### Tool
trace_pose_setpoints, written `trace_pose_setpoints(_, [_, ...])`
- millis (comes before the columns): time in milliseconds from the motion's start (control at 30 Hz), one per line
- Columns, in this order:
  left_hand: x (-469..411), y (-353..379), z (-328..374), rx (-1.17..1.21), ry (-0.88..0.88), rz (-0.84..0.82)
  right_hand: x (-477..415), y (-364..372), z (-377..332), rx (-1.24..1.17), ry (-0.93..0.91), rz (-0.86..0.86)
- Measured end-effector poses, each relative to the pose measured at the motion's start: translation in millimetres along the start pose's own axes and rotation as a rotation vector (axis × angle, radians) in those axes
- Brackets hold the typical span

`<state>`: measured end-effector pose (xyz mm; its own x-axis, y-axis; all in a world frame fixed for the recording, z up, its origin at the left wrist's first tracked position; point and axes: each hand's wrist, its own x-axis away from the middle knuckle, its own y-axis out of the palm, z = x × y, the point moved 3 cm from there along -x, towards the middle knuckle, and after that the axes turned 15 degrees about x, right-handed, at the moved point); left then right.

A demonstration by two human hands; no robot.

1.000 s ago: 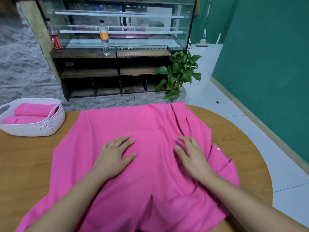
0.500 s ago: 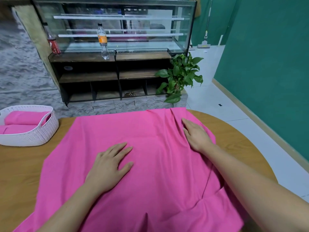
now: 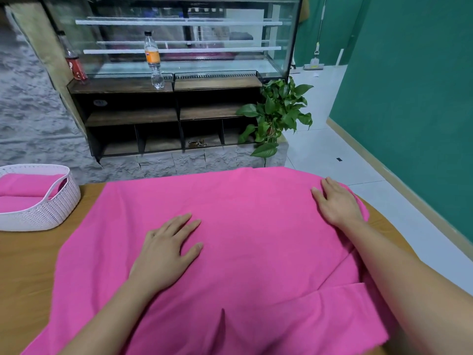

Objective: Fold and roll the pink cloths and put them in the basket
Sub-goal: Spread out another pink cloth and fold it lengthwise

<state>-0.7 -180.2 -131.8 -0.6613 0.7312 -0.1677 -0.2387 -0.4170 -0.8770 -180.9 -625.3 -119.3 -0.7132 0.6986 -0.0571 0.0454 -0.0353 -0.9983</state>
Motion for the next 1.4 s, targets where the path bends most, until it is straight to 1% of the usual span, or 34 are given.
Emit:
trace_pose_setpoints(133, [0, -1, 2, -0.012, 0.003, -0.002, -2, 1, -18, 0.030, 0.073, -0.045])
trace_pose_setpoints(167, [0, -1, 3, -0.012, 0.004, -0.003, 1, -3, -32, 0.032, 0.058, -0.040])
trace_pose_setpoints(300, [-1, -1, 4, -0.015, 0.005, -0.014, 25, -23, -121, -0.025, -0.188, 0.016])
trace_pose_setpoints(400, [-1, -3, 6, -0.010, 0.009, -0.008, 39, -25, -190, -0.070, -0.342, 0.000])
trace_pose_setpoints(500, [-3, -4, 4, 0.018, 0.008, -0.030, 49, -17, -244, -0.090, -0.417, -0.030])
trace_pose_setpoints(567, [-7, -9, 0, 0.179, -0.005, -0.025, 56, -9, -265, -0.067, -0.418, -0.038])
trace_pose_setpoints(633, [-13, -19, -17, 0.336, -0.054, 0.076, 62, -1, -273, 0.009, -0.412, 0.002])
trace_pose_setpoints(733, [-24, -46, -55, 0.257, -0.145, 0.287, 60, 3, -271, 0.025, -0.407, 0.017])
trace_pose_setpoints(800, [-34, -64, -87, 0.218, -0.256, 0.363, 59, 5, -271, 0.039, -0.409, 0.033])
trace_pose_setpoints(867, [-47, -78, -114, 0.238, -0.354, 0.365, 57, 6, -269, 0.055, -0.406, 0.049])
trace_pose_setpoints(933, [-54, -83, -137, 0.267, -0.421, 0.308, 57, 7, -269, 0.065, -0.402, 0.058])
trace_pose_setpoints(1033, [-54, -82, -158, 0.112, -0.420, 0.222, 57, 6, -270, 0.063, -0.392, 0.061])
trace_pose_setpoints(1267, [-49, -88, -167, -0.016, -0.584, 0.280, 58, 2, -269, 0.055, -0.362, 0.055])
trace_pose_setpoints(1400, [-49, -86, -165, -0.064, -0.648, 0.235, 58, 3, -270, 0.066, -0.370, 0.046])
